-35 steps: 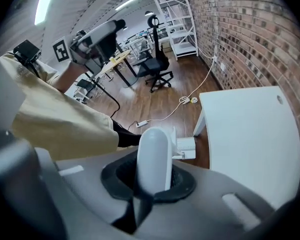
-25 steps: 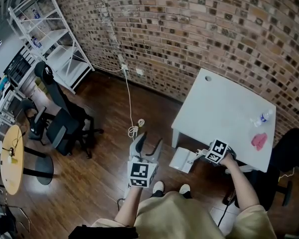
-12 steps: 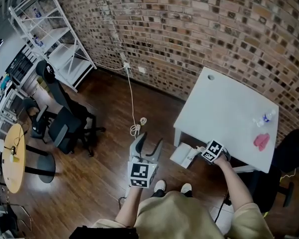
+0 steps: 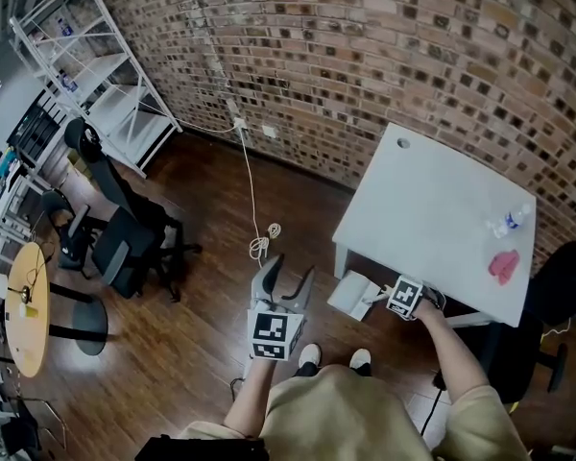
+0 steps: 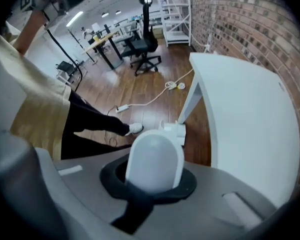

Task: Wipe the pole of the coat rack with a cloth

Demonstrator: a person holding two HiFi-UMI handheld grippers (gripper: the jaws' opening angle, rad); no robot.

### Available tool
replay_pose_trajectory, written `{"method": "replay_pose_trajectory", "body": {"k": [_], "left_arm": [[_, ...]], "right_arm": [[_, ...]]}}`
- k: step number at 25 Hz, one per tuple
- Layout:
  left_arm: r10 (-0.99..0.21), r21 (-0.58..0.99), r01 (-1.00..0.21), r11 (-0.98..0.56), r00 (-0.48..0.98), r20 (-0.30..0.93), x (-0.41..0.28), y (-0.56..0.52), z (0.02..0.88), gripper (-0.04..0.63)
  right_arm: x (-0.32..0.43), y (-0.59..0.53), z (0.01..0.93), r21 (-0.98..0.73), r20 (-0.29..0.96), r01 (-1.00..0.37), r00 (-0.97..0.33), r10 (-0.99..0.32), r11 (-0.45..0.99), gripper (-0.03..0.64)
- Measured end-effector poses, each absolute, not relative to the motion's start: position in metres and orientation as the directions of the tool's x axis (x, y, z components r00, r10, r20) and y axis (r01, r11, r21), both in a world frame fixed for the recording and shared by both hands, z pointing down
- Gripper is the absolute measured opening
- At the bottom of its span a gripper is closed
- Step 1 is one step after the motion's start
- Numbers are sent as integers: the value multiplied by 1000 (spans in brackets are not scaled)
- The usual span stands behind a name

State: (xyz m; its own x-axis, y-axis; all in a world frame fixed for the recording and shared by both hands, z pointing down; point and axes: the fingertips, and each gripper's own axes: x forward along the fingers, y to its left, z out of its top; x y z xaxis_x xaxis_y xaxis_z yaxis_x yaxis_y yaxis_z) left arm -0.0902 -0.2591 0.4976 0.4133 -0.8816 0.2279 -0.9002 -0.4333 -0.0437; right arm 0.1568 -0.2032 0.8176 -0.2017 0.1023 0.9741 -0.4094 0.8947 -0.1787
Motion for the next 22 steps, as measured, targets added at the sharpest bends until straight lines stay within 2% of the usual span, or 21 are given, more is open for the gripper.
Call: {"method": "replay_pose_trajectory", "body": {"k": [2, 5, 6, 8, 11, 16, 18, 22], "left_arm": [[-877, -49, -896, -442, 420, 233, -87, -259, 499, 244], [-878, -49, -896, -442, 421, 229, -87, -260, 499, 244], [-880, -46, -898, -438, 418, 225, -88, -262, 498, 244], [-883, -39, -900, -434, 416, 219, -89, -264, 499, 244], [-879, -37, -897, -440, 423, 220, -86, -264, 499, 244], [-872, -35, -888, -458, 441, 215, -78, -265, 499, 245], [-869, -33, -886, -462, 446, 215, -76, -265, 500, 245], [-863, -31, -880, -474, 458, 214, -70, -265, 500, 244]], "right_arm": [[168, -195, 826, -164, 981, -426, -168, 100, 890, 26], [179, -197, 828, -165, 977, -501, -199, 72, 849, 30], [183, -197, 828, -169, 977, -526, -199, 72, 833, 67], [191, -195, 830, -173, 979, -563, -185, 81, 808, 264], [196, -192, 829, -168, 978, -585, -200, 59, 793, 361], [206, -198, 815, -152, 971, -623, -237, 0, 767, 411], [205, -202, 806, -149, 962, -632, -271, -37, 761, 411], [194, -220, 769, -129, 905, -672, -381, -191, 729, 415]]}}
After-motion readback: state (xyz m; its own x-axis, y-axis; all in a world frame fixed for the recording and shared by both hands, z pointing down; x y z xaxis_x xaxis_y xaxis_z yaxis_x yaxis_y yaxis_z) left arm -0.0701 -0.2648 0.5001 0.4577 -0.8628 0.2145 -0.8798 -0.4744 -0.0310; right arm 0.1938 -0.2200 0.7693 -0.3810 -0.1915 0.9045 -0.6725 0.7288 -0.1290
